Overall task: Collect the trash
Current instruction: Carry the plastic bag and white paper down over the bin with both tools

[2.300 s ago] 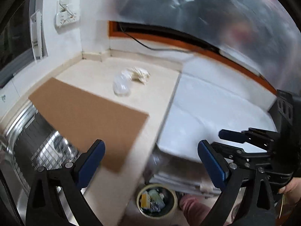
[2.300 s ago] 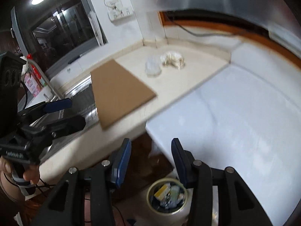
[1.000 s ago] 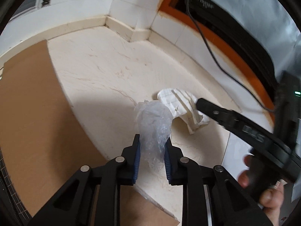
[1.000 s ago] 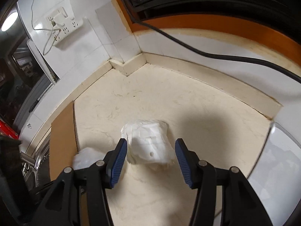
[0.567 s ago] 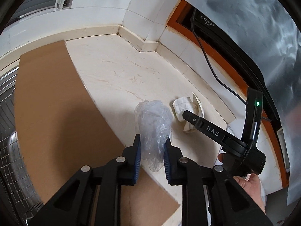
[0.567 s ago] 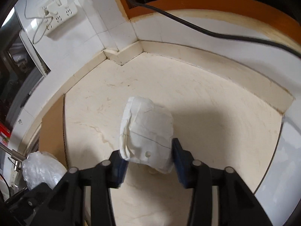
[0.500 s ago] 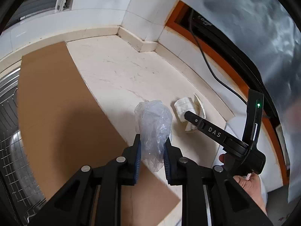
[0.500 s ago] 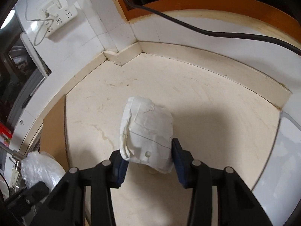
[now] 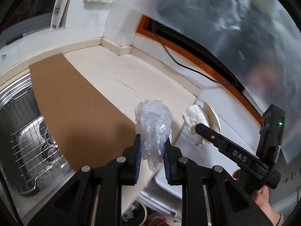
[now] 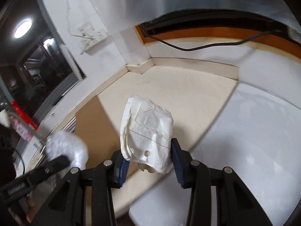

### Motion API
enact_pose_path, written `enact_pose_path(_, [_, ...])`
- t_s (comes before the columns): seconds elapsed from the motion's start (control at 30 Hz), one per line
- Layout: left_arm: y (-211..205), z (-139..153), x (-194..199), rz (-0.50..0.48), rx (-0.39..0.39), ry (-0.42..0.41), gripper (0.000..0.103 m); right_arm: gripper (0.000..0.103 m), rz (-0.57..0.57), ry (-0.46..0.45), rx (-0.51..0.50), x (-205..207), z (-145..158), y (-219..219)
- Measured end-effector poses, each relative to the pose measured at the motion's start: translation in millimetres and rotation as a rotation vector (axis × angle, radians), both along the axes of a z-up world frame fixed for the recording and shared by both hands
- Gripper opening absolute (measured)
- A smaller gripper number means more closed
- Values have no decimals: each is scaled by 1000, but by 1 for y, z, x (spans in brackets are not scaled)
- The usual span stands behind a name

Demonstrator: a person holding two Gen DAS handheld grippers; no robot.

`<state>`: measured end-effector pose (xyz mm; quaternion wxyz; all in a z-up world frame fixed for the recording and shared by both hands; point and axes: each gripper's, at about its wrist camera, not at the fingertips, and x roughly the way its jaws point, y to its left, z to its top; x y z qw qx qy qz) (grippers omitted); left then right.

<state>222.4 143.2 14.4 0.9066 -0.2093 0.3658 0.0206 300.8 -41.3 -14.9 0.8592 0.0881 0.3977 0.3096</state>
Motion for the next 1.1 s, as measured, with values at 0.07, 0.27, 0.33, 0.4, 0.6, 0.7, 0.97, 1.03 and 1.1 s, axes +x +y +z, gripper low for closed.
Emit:
enact_pose_path(0.07, [-11, 4, -20, -23, 18, -17, 19, 41, 0, -6, 4, -24, 5, -11])
enact_pose_path(0.27, [-36, 10, -77, -71, 21, -60, 19, 41, -2, -64, 4, -96, 22, -35])
enact_pose_path(0.33, [-42, 9, -94, -79, 25, -72, 19, 41, -7, -99, 6, -122, 29, -44])
enact_pose_path(0.4, [-50, 5, -113, -85, 31, -79, 19, 41, -15, -117, 8, -138, 32, -50])
enact_pose_path(0.6, [-68, -23, -150, -107, 27, -51, 19, 41, -29, -116, 5, -184, 19, -61])
enact_pose_path(0.7, [-75, -43, -160, -107, 45, -20, 19, 41, -30, -99, -20, -200, 3, -60])
enact_pose_path(0.97, [-80, -102, -169, -102, 56, 80, 19, 41, -10, -27, -129, -223, -57, -54])
enact_pose_path(1.03, [-82, -119, -168, -98, 59, 110, 19, 41, -1, -18, -164, -226, -74, -51])
enact_pose_path(1.1, [-83, -135, -166, -97, 62, 136, 19, 41, 2, -9, -196, -227, -89, -48])
